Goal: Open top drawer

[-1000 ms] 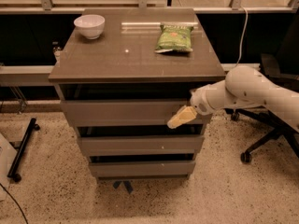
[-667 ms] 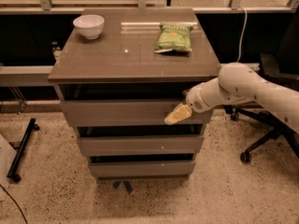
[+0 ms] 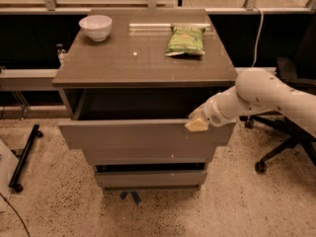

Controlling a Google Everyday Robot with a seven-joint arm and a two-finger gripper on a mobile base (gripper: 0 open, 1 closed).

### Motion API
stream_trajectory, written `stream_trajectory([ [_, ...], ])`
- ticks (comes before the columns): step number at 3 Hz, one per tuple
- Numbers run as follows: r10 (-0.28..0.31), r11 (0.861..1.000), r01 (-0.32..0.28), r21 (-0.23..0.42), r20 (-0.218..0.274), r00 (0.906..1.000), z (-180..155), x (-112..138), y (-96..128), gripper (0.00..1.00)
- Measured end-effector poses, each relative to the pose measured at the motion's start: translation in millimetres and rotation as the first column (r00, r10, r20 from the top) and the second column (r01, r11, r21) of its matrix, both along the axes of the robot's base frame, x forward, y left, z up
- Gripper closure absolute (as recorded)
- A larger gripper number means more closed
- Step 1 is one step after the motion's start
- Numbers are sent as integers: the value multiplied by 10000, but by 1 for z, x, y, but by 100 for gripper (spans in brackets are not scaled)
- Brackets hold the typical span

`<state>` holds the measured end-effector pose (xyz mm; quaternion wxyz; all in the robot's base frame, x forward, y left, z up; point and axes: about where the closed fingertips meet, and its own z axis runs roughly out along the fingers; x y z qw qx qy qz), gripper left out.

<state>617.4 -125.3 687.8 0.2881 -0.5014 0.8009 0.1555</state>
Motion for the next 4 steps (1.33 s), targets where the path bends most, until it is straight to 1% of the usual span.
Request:
stream_trajectory([
  [1, 76, 9998, -83, -173, -407, 9991, -2, -41, -3, 71],
  [2, 96, 9997, -108, -232, -489, 9988, -4, -49, -4, 48],
  [3, 218, 9991, -236, -339, -512, 9984, -4, -48, -2, 24],
  [4, 284, 9974, -329, -640, -694, 9972, -12, -57, -4, 2],
])
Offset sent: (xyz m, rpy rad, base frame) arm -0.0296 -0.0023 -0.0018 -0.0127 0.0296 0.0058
